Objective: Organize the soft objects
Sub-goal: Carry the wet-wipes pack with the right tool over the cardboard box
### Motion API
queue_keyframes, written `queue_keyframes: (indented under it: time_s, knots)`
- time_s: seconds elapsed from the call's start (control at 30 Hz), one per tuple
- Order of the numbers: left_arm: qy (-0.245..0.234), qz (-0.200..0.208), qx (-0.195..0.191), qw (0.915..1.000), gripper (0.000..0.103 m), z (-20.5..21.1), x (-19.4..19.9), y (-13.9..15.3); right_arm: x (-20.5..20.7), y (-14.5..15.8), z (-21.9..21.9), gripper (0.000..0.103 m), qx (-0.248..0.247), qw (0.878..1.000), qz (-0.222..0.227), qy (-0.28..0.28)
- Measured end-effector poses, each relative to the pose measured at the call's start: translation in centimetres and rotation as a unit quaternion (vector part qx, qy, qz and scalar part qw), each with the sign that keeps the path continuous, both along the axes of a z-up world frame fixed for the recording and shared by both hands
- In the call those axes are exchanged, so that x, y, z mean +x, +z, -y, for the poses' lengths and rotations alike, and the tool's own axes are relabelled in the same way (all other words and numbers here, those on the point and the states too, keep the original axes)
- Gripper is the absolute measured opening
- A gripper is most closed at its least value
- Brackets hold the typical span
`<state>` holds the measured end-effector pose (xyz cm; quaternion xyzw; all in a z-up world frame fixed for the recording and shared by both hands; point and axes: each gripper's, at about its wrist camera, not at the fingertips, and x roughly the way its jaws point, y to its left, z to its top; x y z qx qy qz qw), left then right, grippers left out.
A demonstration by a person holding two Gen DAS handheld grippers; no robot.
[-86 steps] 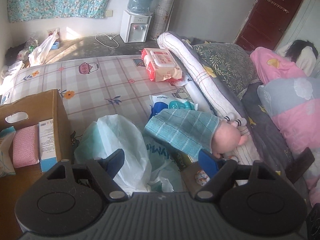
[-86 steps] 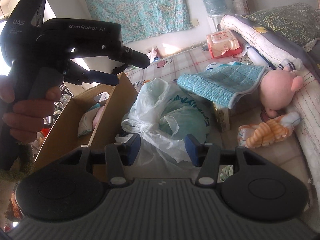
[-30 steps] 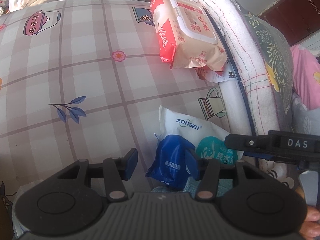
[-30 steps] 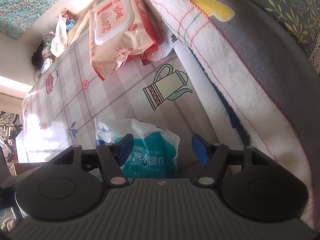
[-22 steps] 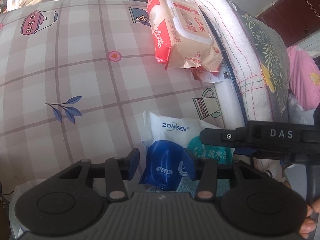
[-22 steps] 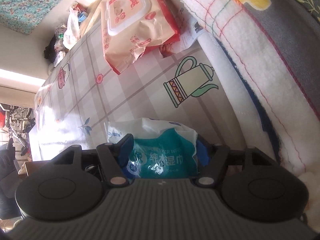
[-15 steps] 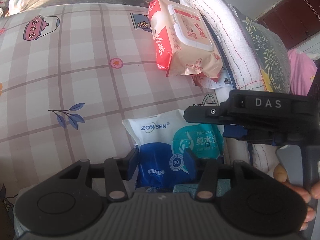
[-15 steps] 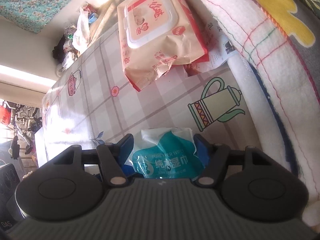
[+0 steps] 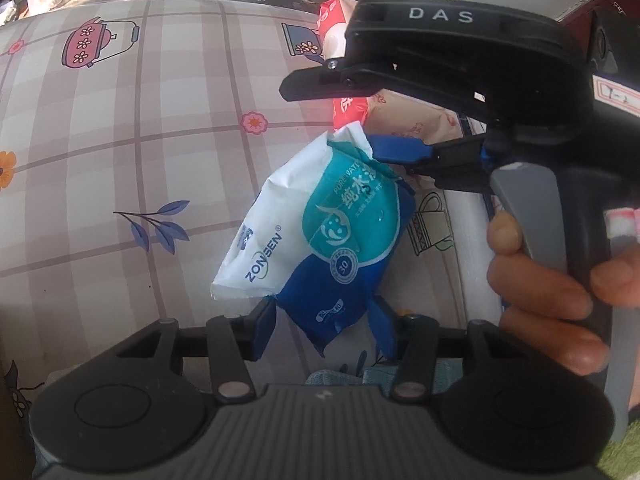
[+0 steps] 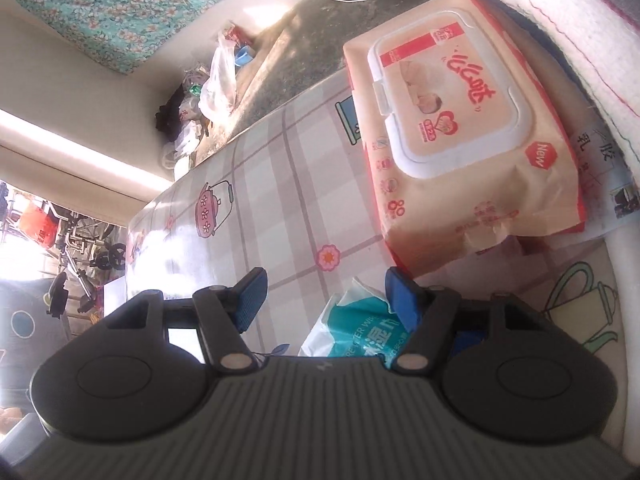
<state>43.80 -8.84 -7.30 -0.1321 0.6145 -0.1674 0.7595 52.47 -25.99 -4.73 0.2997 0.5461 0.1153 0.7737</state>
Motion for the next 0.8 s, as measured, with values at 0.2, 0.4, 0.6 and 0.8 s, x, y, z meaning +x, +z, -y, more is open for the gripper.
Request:
queue_keyframes:
  time_s: [0.2, 0.4, 0.6, 0.8]
  knots:
    - [-0.009, 0.001, -0.006, 0.9999, 0.053, -0.4, -0.3, 0.4, 0.2, 2.1, 1.1, 0.066, 0.05, 0.998, 0.046, -0.012]
    - [-0.025, 0.046, -0.012, 0.9986, 0.064, -2.1, -1.2, 3.3, -3.1, 5.5, 7.5, 0.066, 0.051, 0.996, 0.053, -0.058]
    - [-0.01, 0.08, 0.0, 0.9967, 0.071, -3.0, 0.1, 4.5, -6.6, 3.1, 11.4, 0.066, 0.045, 0.995, -0.031, -0.086]
    - [-0.012, 0.055, 0.01, 0.9984, 0.071, -1.7, 1.7, 1.6, -7.1, -0.4, 8.6, 0.065, 0.07, 0.992, -0.075, -0.08]
